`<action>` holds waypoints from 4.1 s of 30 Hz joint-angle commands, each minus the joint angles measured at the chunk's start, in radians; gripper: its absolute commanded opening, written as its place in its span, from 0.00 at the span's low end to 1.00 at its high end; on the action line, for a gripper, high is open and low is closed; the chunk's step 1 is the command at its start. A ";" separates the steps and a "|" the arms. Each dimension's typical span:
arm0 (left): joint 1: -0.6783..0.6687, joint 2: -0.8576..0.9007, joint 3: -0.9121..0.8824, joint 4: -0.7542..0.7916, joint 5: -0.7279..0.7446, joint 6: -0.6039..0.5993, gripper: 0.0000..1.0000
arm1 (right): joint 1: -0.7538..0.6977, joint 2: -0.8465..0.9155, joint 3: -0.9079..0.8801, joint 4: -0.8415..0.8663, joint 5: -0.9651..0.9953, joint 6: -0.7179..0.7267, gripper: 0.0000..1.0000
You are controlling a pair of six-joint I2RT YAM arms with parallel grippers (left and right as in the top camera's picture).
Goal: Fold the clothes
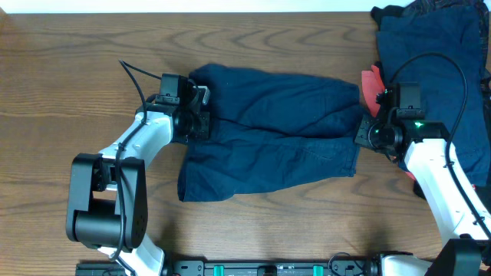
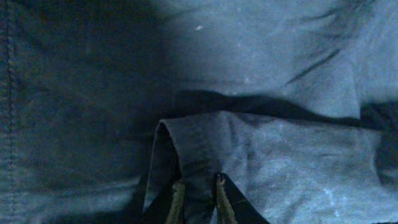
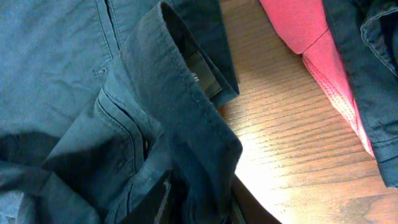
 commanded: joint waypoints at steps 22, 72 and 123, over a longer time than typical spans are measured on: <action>0.071 -0.404 0.217 -0.276 0.008 -0.045 0.06 | -0.006 -0.042 0.177 -0.153 -0.083 -0.016 0.08; 0.071 -0.376 0.217 -0.326 -0.224 -0.135 0.06 | -0.006 0.079 0.341 -0.466 0.018 -0.019 0.01; 0.071 0.045 0.217 -0.329 -0.138 0.233 0.98 | -0.005 0.164 0.321 -0.430 -0.086 -0.142 0.99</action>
